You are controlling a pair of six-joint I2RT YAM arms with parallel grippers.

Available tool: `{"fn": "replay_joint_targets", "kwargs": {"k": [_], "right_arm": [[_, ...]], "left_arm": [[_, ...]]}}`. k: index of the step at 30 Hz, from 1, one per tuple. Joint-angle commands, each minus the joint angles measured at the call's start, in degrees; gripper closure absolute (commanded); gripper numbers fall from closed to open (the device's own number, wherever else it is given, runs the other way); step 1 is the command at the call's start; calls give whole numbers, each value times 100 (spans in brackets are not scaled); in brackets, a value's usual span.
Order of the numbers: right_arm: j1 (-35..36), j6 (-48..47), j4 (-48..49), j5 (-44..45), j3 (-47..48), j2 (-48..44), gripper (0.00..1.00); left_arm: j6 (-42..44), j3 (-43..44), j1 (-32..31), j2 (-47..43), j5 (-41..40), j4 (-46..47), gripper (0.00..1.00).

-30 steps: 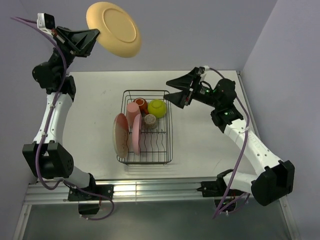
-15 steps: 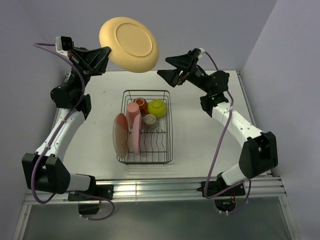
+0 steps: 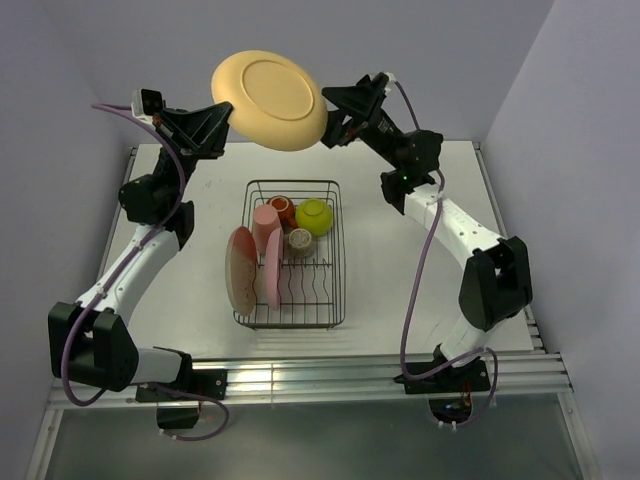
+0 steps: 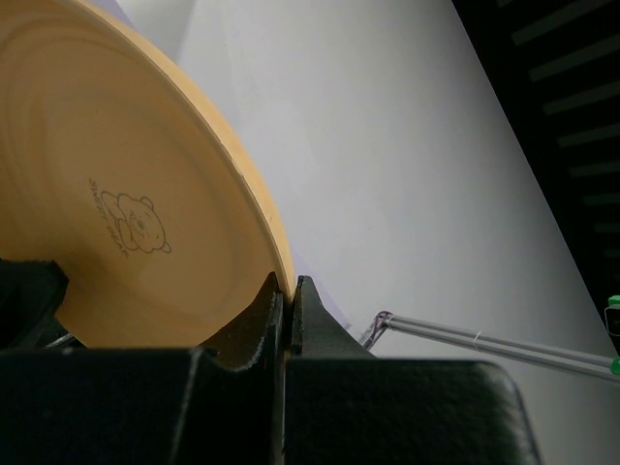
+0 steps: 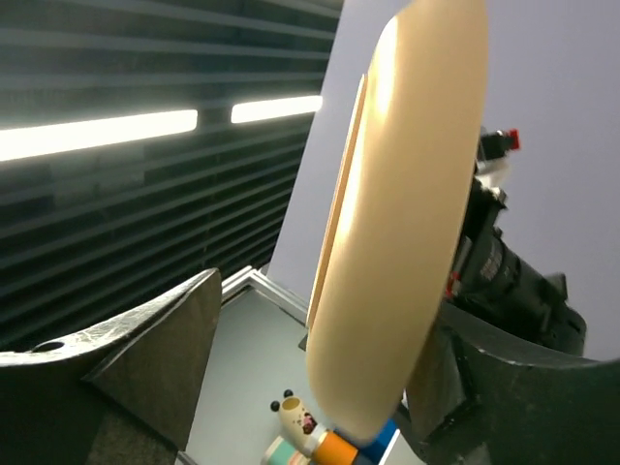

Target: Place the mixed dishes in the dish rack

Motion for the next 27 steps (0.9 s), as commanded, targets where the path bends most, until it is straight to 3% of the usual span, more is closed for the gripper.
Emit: {"fn": "replay_joint_targets", "kwargs": {"k": [1,4,5,7,8,9,12,15,16,19,20,22,23,24,27], "right_arm": [[106,356,390,185,635,229,24],[167,426,285,273,944,378,44],[167,461,267,291,988,387,65],[167,505,249,309,1032,405,95],[167,540,232,300,1015,388,100],[159,540,232,300,919,327,100],[89,392,100,221,620,89,100],[-96,93,-407,-173,321,-271,100],[-227,-178,-601,-270,250,-394,100],[-482,-967,-1629,-613,-31,-965,100],[-666,-1189,-1919,-692,-92,-1279,100],[-842,-2090,-3182,-859,-102,-1580,100],[-982,-2453,-3683,-886,-50,-1842,100],[-1019,-2857,-4776,-895,151,-1949,100],[-1002,-4290,-6808,-720,688,-2205,100]], "left_arm": [[-2314,47,-203,-90,-214,912,100],[-2261,3,-353,-73,-118,912,100],[-2252,-14,-388,-73,-83,912,100],[-2243,-93,-450,-64,153,868,100],[-2278,-146,-459,-64,225,885,100],[-2313,-277,-467,-55,434,912,79],[-2384,-602,-459,-169,664,921,1],[-2016,-1041,-389,-450,1392,193,1],[-1832,-1060,-354,-564,1908,-670,1],[36,-719,-55,-1222,2492,-3349,1],[1530,-448,76,-1441,2580,-5831,1],[2857,405,472,-1479,2467,-7824,1],[3916,703,612,-1427,2232,-9347,1],[4344,1202,866,-1391,2142,-9850,1],[5603,2160,1105,-1180,1563,-11398,1]]}}
